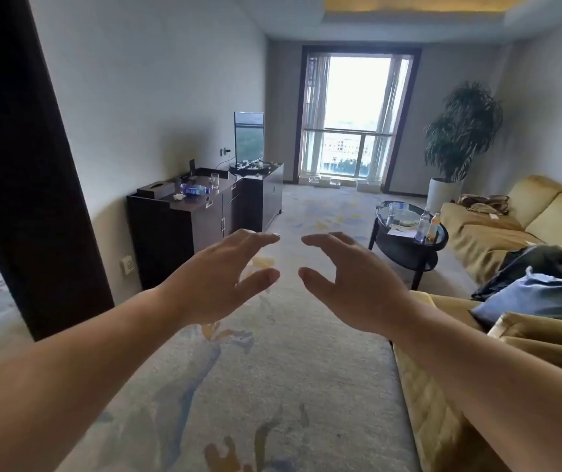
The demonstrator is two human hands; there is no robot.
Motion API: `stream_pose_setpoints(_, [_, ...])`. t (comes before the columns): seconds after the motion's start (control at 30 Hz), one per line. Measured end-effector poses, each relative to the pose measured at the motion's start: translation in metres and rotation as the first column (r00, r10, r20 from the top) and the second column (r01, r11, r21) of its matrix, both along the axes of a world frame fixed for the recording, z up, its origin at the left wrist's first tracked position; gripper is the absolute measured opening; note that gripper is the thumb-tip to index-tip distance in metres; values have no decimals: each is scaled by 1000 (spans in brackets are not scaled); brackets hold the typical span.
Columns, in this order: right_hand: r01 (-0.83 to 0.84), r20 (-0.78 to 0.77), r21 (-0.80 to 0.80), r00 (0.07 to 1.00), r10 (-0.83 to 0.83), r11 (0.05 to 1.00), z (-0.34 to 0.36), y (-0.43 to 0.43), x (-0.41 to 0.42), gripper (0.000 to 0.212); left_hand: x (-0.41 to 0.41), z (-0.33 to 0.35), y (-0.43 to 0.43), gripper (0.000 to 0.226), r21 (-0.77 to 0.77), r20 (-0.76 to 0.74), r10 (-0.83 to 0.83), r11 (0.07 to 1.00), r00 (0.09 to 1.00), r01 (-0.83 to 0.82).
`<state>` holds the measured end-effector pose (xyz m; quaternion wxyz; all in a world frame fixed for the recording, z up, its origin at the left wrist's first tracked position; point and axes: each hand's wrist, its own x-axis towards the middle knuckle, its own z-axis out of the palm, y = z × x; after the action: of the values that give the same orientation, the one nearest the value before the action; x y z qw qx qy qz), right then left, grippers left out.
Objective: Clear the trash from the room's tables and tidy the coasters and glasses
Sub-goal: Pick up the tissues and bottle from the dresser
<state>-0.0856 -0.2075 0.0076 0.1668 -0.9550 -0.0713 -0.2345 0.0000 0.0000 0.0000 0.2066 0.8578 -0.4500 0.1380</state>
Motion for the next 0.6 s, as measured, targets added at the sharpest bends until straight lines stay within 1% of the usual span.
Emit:
stream_pose_setpoints(0.07, [26, -4, 32, 1000, -26, 999, 2, 1, 23, 50, 23, 3, -1, 67, 23, 8, -1, 1000, 1000, 0])
stream_pose_setpoints(0.13, [41, 3, 18, 999, -41, 999, 5, 2, 48, 49, 54, 3, -1, 65, 39, 33, -10, 999, 999, 8])
stream_pose_setpoints(0.2, [51, 12, 31, 999, -52, 998, 9, 4, 75, 48, 87, 5, -3, 64, 14, 32, 0, 1000, 999, -1])
stream_pose_setpoints(0.33, [81, 19, 90, 996, -83, 993, 14, 7, 138, 45, 152, 4, -9, 59, -43, -5, 83, 996, 997, -83])
stream_pose_setpoints(0.4, [78, 29, 84, 996, -81, 993, 12, 10, 171, 46, 182, -2, -11, 59, -69, -20, 73, 995, 997, -74])
stream_pose_setpoints(0.5, [72, 13, 58, 997, -73, 996, 7, 9, 214, 47, 222, -6, -12, 60, -51, -17, 57, 997, 998, -58])
stream_pose_setpoints(0.6, [70, 24, 17, 997, -70, 997, 4, -1, 257, 47, 266, -6, -18, 59, -42, -29, 76, 996, 997, -78])
